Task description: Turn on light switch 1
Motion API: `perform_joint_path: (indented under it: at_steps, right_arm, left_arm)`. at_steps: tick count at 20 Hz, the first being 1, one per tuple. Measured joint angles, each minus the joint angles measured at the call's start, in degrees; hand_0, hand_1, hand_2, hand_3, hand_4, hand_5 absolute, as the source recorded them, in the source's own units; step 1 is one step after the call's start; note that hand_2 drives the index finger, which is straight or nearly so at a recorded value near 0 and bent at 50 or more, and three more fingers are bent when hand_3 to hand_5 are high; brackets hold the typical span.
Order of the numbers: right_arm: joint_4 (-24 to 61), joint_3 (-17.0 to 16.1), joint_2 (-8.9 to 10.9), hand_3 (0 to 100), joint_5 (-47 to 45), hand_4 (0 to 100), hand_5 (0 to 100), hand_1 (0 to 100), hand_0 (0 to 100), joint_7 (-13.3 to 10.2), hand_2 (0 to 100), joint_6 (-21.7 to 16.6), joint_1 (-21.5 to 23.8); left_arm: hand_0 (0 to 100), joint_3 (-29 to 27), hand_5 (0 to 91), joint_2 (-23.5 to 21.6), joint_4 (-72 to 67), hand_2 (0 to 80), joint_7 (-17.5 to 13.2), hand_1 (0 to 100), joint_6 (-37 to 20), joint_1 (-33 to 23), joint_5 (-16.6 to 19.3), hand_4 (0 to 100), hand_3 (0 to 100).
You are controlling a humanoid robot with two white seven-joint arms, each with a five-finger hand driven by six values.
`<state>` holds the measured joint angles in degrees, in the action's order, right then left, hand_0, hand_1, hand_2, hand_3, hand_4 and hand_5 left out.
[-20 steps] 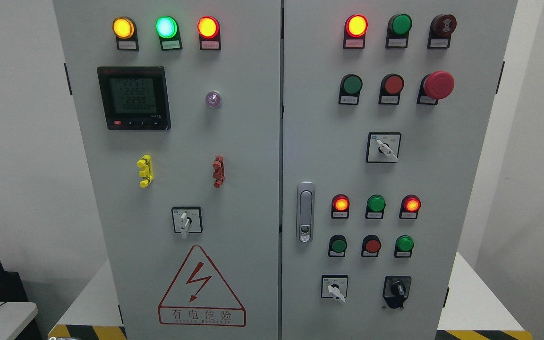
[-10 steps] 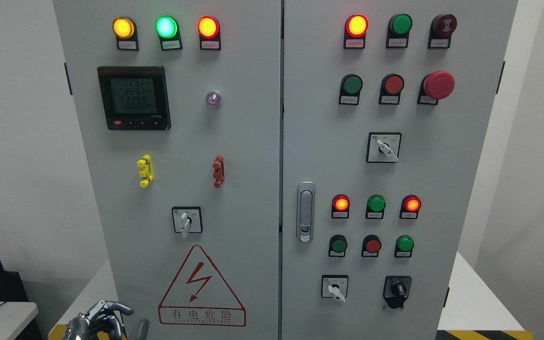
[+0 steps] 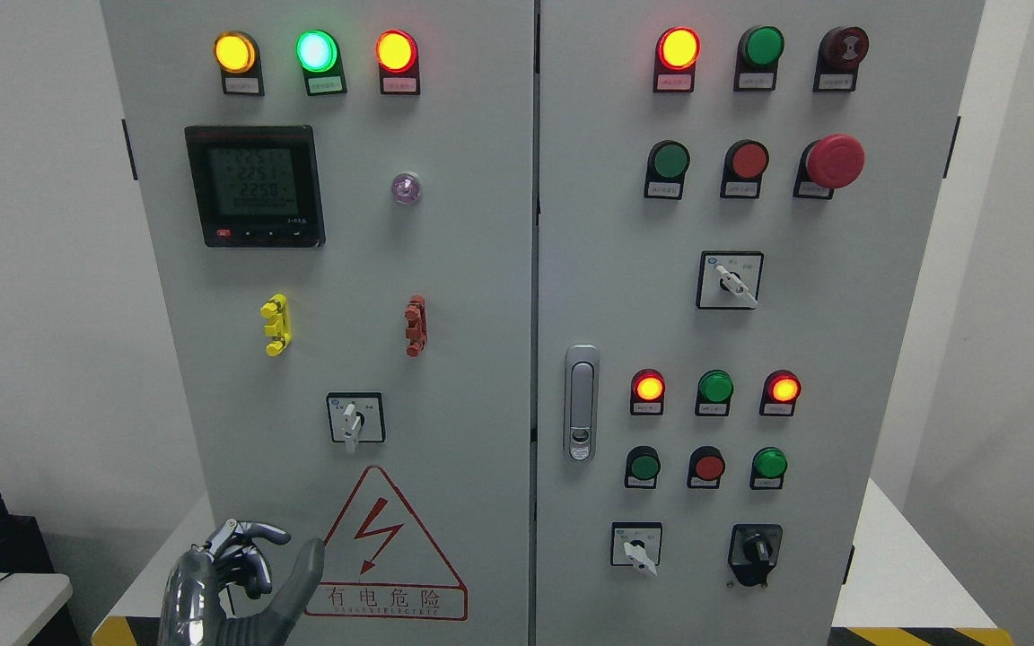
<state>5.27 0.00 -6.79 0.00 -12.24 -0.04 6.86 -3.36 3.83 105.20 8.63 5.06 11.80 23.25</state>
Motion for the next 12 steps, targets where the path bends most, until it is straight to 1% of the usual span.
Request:
perform_joint_path:
  at_steps: [3,7,12]
  right_arm:
    - [0.00,0.00,0.00,0,0.00,0,0,39,12,0.00,0,0.00,0.00]
    - [0.00,0.00,0.00,0,0.00,0,0,39,12,0.00,0,0.00,0.02]
    - [0.00,0.00,0.00,0,0.00,0,0,39,12,0.00,0,0.00,0.02]
  left_arm:
    - [12,1.47,80.6,0.44,0.00,54.1,0.97,57,2.49,2.04,0.20,96,96]
    - [13,3.24,81.1,0.88,-0.20,54.1,3.59,58,6.89,4.65,0.34,97,95]
    - [13,5.29,81.3,1.28,-0.54,54.1,5.78,60,8.74,7.09,0.43,97,95]
